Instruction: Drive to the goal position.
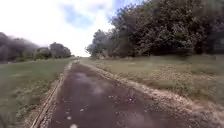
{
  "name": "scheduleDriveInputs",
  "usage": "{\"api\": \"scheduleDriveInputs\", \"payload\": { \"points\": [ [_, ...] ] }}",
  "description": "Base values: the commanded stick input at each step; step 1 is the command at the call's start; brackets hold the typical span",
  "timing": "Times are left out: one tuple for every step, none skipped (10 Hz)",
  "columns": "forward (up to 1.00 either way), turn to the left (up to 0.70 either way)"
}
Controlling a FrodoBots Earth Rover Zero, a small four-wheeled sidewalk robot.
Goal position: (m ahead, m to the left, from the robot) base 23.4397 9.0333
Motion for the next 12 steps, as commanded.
{"api": "scheduleDriveInputs", "payload": {
  "points": [
    [0.85, 0.34],
    [0.85, 0.34],
    [0.85, 0.08],
    [0.85, 0.0],
    [0.85, 0.0],
    [0.85, 0.0],
    [0.85, 0.0],
    [0.85, 0.0],
    [0.85, 0.0],
    [0.85, 0.0],
    [0.85, 0.0],
    [0.85, 0.0]
  ]
}}
